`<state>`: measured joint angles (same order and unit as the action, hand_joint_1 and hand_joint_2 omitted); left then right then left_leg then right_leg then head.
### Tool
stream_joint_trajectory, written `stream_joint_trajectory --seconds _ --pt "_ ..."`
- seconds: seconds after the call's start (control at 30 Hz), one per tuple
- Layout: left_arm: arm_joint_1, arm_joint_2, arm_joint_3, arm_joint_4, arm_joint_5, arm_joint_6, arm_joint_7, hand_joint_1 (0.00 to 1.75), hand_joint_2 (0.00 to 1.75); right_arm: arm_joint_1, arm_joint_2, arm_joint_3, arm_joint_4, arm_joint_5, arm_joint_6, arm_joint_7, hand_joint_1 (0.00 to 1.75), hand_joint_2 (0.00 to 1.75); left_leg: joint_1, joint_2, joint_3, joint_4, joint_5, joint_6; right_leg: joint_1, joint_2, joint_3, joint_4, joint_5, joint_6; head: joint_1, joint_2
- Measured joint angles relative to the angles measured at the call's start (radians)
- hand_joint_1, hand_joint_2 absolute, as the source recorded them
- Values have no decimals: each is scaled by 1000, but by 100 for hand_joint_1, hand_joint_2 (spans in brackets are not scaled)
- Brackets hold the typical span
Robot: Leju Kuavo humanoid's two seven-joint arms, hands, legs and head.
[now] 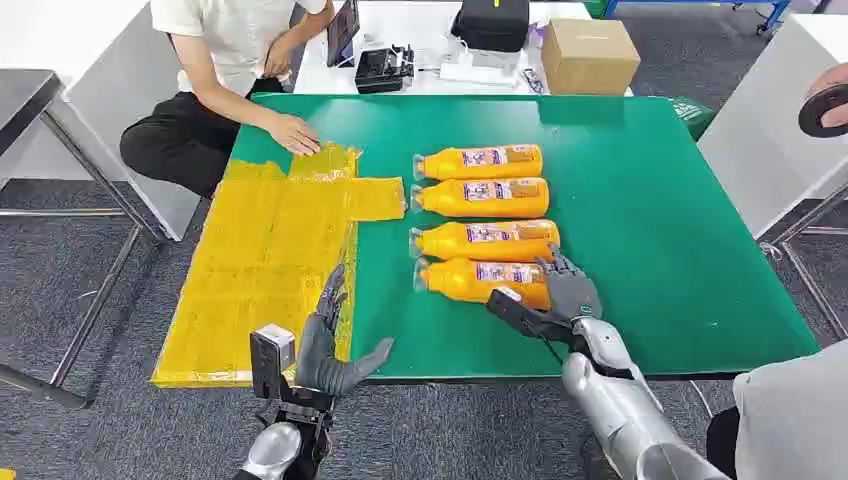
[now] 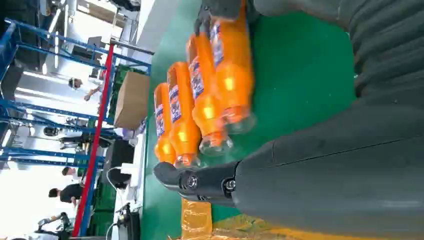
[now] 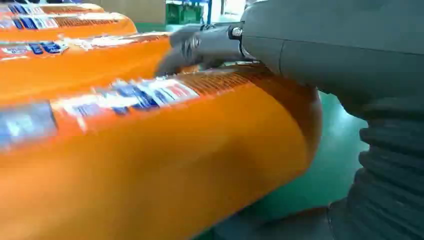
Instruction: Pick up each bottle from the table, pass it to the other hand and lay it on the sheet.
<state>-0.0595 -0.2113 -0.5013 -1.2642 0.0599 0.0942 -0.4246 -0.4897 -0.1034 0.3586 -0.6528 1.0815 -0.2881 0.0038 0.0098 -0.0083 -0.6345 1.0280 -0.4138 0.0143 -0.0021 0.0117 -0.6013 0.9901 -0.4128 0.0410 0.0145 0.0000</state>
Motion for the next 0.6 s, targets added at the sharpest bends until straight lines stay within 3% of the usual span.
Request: stream_joint_trajectory --seconds 0.1,0.37,0.6 --pt "-1 -2 0 0 0 -4 1 0 175 -23 -2 9 26 3 27 15 175 175 0 0 2 0 0 0 0 0 0 0 0 0 0 0" --pt "-5 -3 3 1 0 -7 2 0 175 -65 -10 11 82 -40 81 -19 175 175 0 0 6 0 0 0 0 0 9 0 1 1 0 0" --pt "-13 -3 2 1 6 -15 -8 0 175 -50 -8 -13 88 -197 105 -221 175 175 0 1 6 0 -1 0 0 3 9 0 1 0 0 0"
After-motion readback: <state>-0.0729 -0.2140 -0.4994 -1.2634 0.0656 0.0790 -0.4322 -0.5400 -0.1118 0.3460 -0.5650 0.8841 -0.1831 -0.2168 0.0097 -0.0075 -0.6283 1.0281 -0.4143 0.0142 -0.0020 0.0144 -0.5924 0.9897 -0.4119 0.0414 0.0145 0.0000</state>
